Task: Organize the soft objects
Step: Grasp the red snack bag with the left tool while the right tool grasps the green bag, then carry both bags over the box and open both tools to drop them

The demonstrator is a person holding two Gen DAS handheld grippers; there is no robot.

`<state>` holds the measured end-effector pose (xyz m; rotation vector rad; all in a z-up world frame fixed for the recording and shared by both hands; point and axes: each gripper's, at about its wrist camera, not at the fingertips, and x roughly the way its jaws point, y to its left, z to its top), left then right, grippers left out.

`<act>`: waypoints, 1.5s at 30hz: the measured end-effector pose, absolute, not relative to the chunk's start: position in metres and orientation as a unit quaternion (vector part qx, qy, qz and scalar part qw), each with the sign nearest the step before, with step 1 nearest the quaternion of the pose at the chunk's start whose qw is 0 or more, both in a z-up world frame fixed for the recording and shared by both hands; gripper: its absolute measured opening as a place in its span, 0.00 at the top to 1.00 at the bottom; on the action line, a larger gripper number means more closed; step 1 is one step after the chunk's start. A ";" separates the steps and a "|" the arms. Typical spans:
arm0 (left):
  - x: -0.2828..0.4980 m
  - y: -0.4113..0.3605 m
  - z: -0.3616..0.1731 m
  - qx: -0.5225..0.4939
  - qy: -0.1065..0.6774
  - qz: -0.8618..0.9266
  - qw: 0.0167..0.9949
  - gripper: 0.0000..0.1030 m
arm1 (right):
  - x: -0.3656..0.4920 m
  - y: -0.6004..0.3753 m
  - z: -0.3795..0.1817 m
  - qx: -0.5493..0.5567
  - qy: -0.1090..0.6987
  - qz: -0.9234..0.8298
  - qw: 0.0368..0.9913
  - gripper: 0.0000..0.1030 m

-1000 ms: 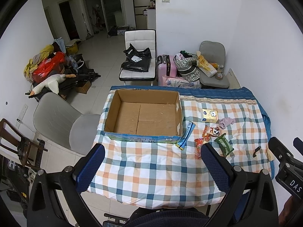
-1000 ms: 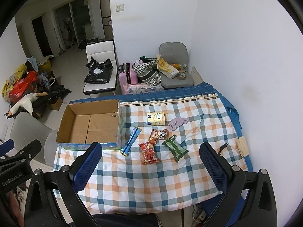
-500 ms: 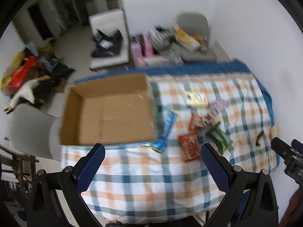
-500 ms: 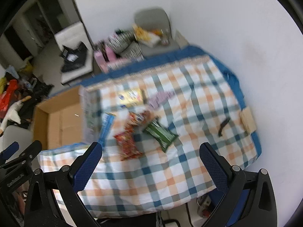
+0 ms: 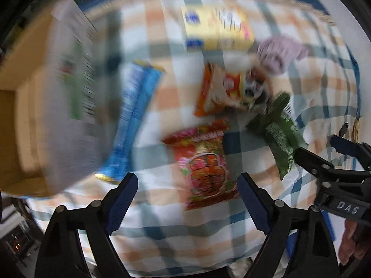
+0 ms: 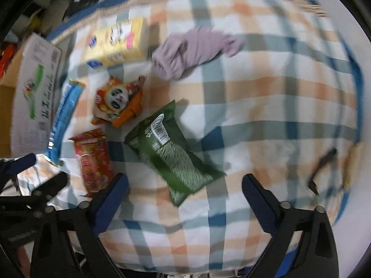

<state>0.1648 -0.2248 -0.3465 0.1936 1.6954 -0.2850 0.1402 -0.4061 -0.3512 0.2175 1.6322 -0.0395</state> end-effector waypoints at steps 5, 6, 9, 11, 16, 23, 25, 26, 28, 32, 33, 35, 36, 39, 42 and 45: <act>0.157 -0.235 -0.390 0.071 0.779 -0.138 0.608 0.22 | 0.143 -0.397 -0.403 0.088 0.764 0.008 0.640 0.25; 0.156 -0.236 -0.397 0.070 0.782 -0.135 0.605 0.25 | 0.144 -0.396 -0.411 0.087 0.766 0.009 0.637 0.25; 0.151 -0.234 -0.410 0.067 0.786 -0.129 0.601 0.33 | 0.146 -0.396 -0.432 0.097 0.768 0.013 0.633 0.26; 0.148 -0.231 -0.416 0.063 0.785 -0.129 0.602 0.36 | 0.148 -0.394 -0.445 0.095 0.770 0.011 0.630 0.28; 0.139 -0.230 -0.422 0.073 0.777 -0.131 0.611 0.50 | 0.147 -0.388 -0.468 0.090 0.771 -0.002 0.630 0.39; 0.121 -0.232 -0.406 0.093 0.764 -0.131 0.625 0.56 | 0.142 -0.385 -0.492 0.106 0.776 -0.031 0.622 0.58; 0.115 -0.232 -0.389 0.102 0.759 -0.131 0.630 0.57 | 0.138 -0.384 -0.498 0.107 0.775 -0.035 0.622 0.60; 0.109 -0.232 -0.386 0.104 0.757 -0.132 0.632 0.57 | 0.135 -0.383 -0.503 0.114 0.773 -0.035 0.623 0.60; 0.098 -0.234 -0.375 0.108 0.751 -0.136 0.637 0.57 | 0.128 -0.382 -0.506 0.125 0.773 -0.032 0.621 0.61; 0.073 -0.225 -0.354 0.109 0.740 -0.138 0.649 0.57 | 0.117 -0.368 -0.506 0.140 0.768 -0.028 0.624 0.62; 0.064 -0.220 -0.346 0.104 0.738 -0.141 0.652 0.57 | 0.113 -0.363 -0.505 0.145 0.765 -0.027 0.627 0.62; 0.052 -0.215 -0.333 0.100 0.733 -0.146 0.657 0.57 | 0.106 -0.360 -0.505 0.155 0.757 -0.023 0.634 0.63; 0.042 -0.213 -0.318 0.096 0.728 -0.148 0.663 0.57 | 0.102 -0.358 -0.504 0.157 0.753 -0.024 0.639 0.63; 0.027 -0.195 -0.282 0.085 0.712 -0.153 0.680 0.57 | 0.094 -0.350 -0.501 0.165 0.738 -0.018 0.654 0.63; 0.016 -0.173 -0.242 0.062 0.690 -0.154 0.704 0.57 | 0.086 -0.340 -0.493 0.175 0.723 -0.001 0.668 0.63; 0.019 -0.141 -0.203 0.040 0.662 -0.149 0.734 0.57 | 0.096 -0.314 -0.476 0.178 0.705 0.023 0.686 0.63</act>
